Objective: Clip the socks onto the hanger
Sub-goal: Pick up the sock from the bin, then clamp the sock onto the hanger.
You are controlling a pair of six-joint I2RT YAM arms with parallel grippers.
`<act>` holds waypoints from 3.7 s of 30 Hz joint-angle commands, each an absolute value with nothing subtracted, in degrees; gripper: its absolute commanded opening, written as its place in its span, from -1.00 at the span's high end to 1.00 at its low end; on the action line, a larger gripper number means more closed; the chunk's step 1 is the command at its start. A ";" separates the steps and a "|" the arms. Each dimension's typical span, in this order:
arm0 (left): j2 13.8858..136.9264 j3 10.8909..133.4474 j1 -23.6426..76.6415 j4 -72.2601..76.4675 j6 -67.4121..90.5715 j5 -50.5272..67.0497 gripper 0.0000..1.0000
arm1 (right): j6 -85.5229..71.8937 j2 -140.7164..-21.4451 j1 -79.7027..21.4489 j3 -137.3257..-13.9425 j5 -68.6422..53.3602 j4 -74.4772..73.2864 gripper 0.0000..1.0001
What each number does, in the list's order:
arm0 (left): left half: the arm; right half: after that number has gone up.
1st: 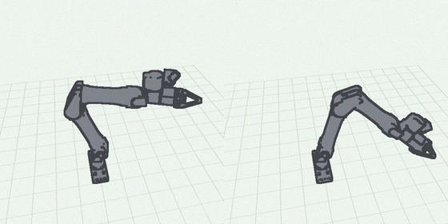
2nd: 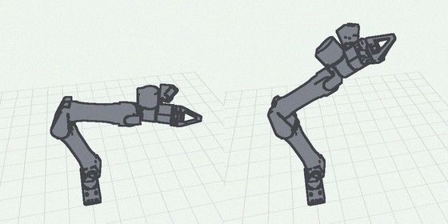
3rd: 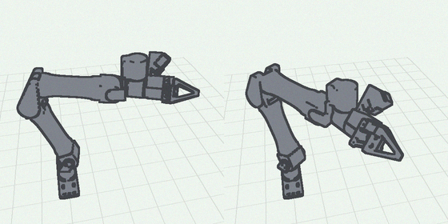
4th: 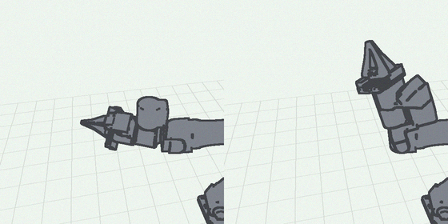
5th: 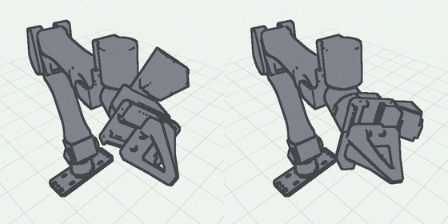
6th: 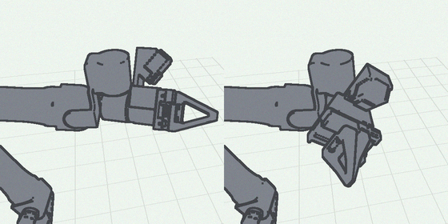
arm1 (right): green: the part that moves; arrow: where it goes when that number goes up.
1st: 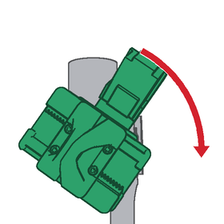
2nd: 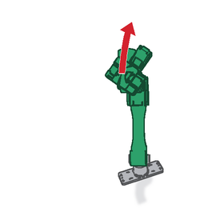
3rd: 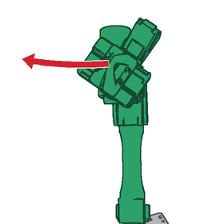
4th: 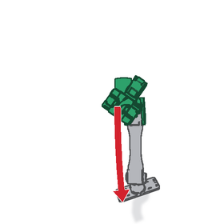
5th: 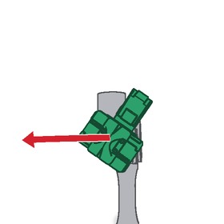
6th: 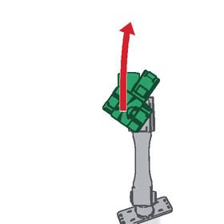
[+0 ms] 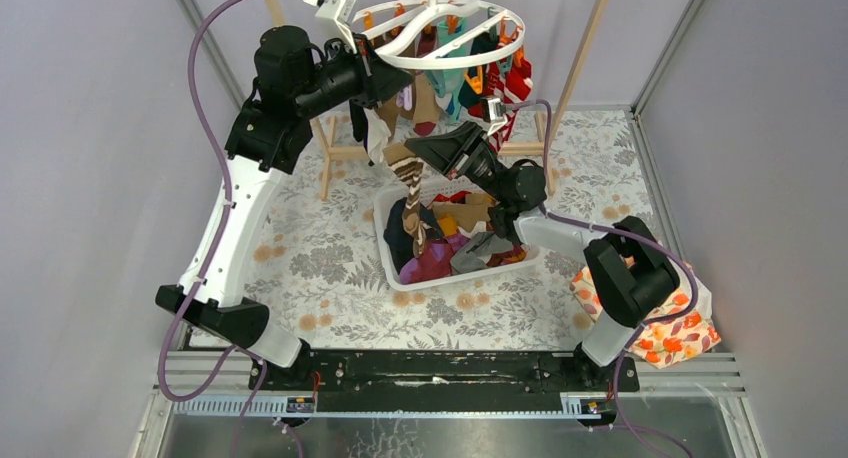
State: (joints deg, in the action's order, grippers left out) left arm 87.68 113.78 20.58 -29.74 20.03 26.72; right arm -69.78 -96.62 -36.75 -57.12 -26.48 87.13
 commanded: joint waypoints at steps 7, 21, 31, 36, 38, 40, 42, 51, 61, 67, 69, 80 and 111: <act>85.61 111.31 20.03 -25.11 24.28 33.61 1.00 | -81.43 -100.88 -34.84 -63.21 -19.29 98.26 1.00; 85.66 110.81 19.10 -24.13 25.29 34.98 1.00 | -86.75 -102.59 -33.09 -66.76 -18.84 98.35 1.00; 85.95 110.56 18.48 -23.42 26.24 36.95 1.00 | -88.23 -103.82 -32.98 -69.43 -19.19 98.33 1.00; 86.05 110.77 18.16 -23.38 26.27 37.68 1.00 | -88.85 -104.26 -32.90 -70.58 -19.72 98.29 1.00; 86.18 110.85 18.02 -23.33 26.34 38.12 1.00 | -88.94 -104.30 -32.86 -70.95 -19.60 98.33 1.00; 86.18 110.89 18.02 -23.38 26.40 38.37 1.00 | -88.83 -104.14 -32.79 -71.18 -19.39 98.32 1.00; 86.13 110.82 17.94 -23.38 26.45 38.58 1.00 | -88.98 -104.09 -32.65 -71.46 -18.96 98.34 1.00; 86.22 110.76 17.91 -23.12 26.63 38.85 1.00 | -89.04 -104.71 -32.55 -72.87 -17.83 98.31 1.00; 86.22 110.17 17.91 -23.01 26.49 38.24 1.00 | -88.41 -105.42 -32.54 -75.62 -17.05 98.31 1.00; 86.07 109.95 17.91 -22.85 26.54 37.95 0.80 | -87.63 -105.64 -32.71 -76.30 -17.32 98.26 1.00; 85.97 109.98 17.90 -22.90 26.46 37.73 0.67 | -87.43 -105.56 -32.74 -75.99 -17.19 98.26 1.00; 83.79 108.11 17.88 -23.59 24.58 35.67 -0.41 | -86.05 -104.65 -32.75 -75.35 -17.24 98.20 0.81; 74.89 81.06 26.55 -24.38 15.51 12.20 -0.76 | -69.01 -95.86 -37.76 -72.47 -15.21 75.36 0.56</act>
